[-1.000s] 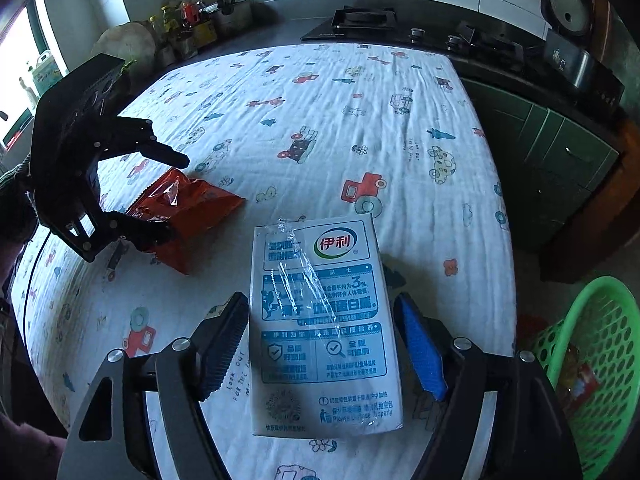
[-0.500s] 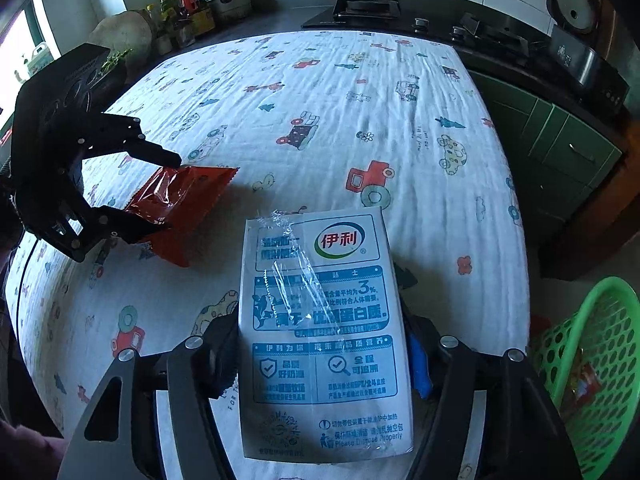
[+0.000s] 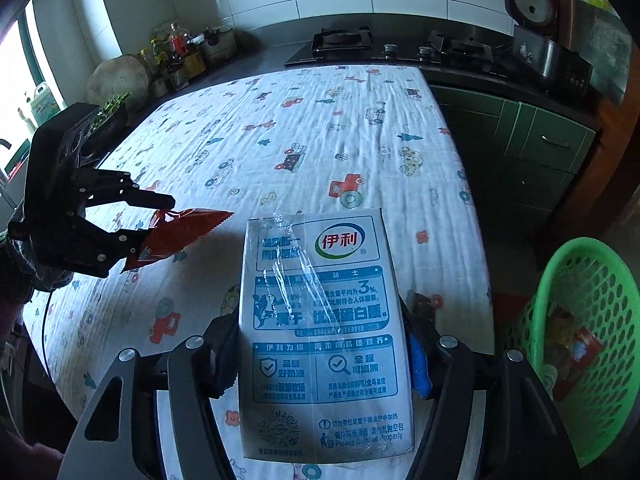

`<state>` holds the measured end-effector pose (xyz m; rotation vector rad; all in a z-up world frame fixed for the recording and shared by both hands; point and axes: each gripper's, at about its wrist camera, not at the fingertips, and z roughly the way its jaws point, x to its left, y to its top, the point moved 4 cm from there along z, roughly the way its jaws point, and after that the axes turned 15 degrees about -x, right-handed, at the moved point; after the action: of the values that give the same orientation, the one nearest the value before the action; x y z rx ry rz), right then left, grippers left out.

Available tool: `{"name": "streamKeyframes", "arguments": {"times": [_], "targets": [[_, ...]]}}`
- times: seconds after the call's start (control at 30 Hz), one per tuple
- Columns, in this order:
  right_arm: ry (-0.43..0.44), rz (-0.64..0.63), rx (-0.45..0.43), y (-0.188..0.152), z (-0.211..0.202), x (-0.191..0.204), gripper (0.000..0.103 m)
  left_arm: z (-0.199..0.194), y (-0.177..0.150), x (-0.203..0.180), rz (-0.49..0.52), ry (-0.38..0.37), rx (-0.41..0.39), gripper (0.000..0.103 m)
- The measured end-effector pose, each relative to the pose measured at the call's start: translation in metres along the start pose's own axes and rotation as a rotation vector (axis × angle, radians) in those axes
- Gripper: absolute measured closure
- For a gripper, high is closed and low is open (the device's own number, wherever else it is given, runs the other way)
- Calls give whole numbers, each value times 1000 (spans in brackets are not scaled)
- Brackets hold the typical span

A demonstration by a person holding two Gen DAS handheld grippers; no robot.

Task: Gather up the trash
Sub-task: 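Carry the carton and snack bag over the wastebasket and open both tools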

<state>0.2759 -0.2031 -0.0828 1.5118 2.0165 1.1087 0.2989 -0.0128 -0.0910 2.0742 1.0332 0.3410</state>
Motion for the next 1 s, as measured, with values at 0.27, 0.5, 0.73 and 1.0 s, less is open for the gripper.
{"name": "streamKeyframes", "arguments": {"times": [0.27, 0.5, 0.73, 1.0], "targets": [[-104, 85, -62, -8, -47, -54, 40, -7, 30, -48, 8, -34, -66, 47], [-285, 158, -97, -17, -88, -141, 40, 12, 62, -95, -6, -89, -101, 47], [-448, 288, -129, -34, -110, -229, 40, 47, 92, -138, -33, -147, -103, 47], [-485, 398, -137, -57, -99, -278, 39, 93, 120, -178, -49, -173, -81, 47]]}}
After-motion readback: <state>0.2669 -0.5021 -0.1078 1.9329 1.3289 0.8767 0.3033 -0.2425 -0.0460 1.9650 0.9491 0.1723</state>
